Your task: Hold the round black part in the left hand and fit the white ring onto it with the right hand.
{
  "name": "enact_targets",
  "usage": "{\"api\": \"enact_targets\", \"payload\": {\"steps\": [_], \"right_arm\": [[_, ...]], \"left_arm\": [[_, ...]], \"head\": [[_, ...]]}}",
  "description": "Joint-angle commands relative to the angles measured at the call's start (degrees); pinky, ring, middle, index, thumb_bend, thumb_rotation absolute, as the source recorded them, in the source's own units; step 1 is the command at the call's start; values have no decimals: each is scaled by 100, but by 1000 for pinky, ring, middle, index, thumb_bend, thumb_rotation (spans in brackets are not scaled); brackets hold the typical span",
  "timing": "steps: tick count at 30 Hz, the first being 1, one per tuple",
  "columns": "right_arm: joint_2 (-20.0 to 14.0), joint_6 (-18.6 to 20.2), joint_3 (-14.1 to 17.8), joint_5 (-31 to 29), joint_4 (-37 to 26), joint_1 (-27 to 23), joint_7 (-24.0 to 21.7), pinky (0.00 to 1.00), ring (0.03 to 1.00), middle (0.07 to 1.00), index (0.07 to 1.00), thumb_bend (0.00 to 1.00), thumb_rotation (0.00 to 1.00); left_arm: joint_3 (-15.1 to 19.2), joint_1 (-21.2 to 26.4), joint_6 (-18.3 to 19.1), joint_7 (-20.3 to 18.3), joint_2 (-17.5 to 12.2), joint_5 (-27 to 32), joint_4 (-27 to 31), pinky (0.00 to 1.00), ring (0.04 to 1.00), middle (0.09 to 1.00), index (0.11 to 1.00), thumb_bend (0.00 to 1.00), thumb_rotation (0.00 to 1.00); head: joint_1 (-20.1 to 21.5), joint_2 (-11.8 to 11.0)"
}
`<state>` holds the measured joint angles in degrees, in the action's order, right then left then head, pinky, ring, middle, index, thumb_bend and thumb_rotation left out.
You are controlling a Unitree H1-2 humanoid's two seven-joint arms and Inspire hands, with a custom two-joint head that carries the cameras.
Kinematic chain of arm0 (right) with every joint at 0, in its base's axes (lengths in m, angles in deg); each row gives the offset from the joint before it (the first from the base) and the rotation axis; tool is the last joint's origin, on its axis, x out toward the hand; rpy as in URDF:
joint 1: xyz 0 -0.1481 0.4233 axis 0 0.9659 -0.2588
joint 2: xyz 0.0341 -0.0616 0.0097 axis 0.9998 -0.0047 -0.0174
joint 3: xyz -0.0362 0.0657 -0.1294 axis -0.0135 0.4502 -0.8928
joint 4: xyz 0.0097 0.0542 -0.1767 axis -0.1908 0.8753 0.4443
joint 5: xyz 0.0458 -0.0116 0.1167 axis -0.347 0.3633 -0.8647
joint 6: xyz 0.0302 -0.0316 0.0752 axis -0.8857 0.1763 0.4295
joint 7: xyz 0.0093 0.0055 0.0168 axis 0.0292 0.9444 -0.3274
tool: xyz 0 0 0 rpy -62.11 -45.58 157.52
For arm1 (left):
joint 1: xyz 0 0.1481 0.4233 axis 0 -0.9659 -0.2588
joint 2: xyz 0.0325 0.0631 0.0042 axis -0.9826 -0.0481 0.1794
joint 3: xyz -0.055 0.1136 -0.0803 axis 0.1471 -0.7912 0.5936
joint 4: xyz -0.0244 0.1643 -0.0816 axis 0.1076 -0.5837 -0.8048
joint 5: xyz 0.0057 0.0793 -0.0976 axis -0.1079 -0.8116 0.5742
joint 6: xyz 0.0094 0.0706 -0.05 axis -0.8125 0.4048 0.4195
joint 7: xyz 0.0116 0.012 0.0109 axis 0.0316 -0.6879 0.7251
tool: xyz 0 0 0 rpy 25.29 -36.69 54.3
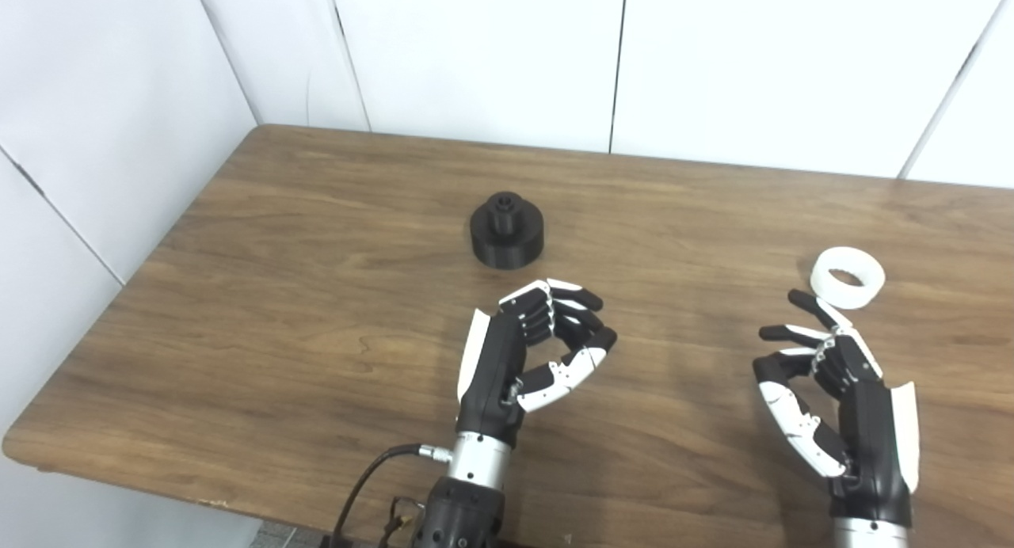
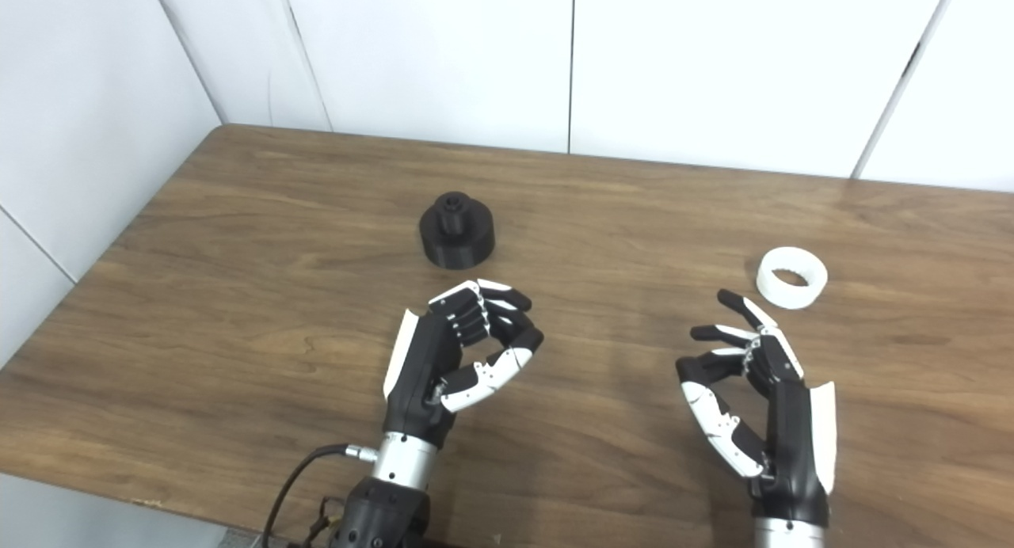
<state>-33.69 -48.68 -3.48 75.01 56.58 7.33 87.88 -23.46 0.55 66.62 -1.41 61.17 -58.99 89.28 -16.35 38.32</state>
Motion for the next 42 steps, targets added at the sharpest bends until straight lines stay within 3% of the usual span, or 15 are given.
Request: {"api": "enact_targets", "payload": {"steps": [1, 6, 11, 13, 17, 18, 19, 22, 34, 42], "right_arm": [[390, -318, 30, -1, -79, 293, -37, 428, 516, 632, 783, 496, 504], [396, -422, 59, -16, 19, 276, -66, 427, 521, 633, 777, 505, 518], [421, -427, 81, -63, 51, 264, -103, 430, 521, 631, 773, 515, 516], [431, -431, 91, -48, 62, 261, -100, 427, 517, 627, 771, 516, 514], [449, -469, 105, -15, 116, 237, -96, 423, 511, 622, 768, 515, 520], [449, -484, 105, -22, 129, 234, -99, 425, 513, 622, 768, 512, 512], [449, -495, 106, -26, 138, 232, -102, 426, 514, 622, 769, 511, 511], [447, -523, 111, -32, 174, 220, -115, 424, 512, 620, 770, 510, 511], [450, -555, 148, -16, 185, 213, -142, 425, 512, 623, 782, 494, 498], [432, -501, 163, -40, 159, 243, -181, 426, 513, 620, 781, 504, 503]], "left_arm": [[-44, -344, -181, 61, 85, -69, 15, 332, 398, 473, 501, 510, 0], [-41, -302, -165, 60, 14, -121, -3, 349, 422, 481, 494, 510, 0], [-18, -169, -111, 9, -249, -683, 79, 399, 495, 498, 485, 509, 0], [13, -85, 33, -95, -405, -966, 219, 509, 589, 589, 488, 501, 45], [170, 92, 665, -467, -682, -1806, 739, 583, 674, 683, 498, 500, 83], [221, 145, 786, -567, -736, -1959, 862, 599, 697, 709, 614, 577, 220], [263, 179, 867, -647, -760, -2064, 946, 596, 704, 720, 658, 604, 264], [378, 359, 1158, -921, -911, -2350, 1242, 590, 725, 755, 723, 661, 283], [636, 1039, 1906, -1322, -1448, -3028, 1508, 635, 812, 852, 779, 714, 313], [735, 1546, 1939, -1250, -1799, -3198, 1146, 703, 862, 887, 829, 724, 325]], "head": [[-1, 3], [-31, -39], [-46, -78], [-46, -78], [-55, -105], [-55, -105], [-55, -105], [-46, -121], [-13, -115], [-25, -116]]}}
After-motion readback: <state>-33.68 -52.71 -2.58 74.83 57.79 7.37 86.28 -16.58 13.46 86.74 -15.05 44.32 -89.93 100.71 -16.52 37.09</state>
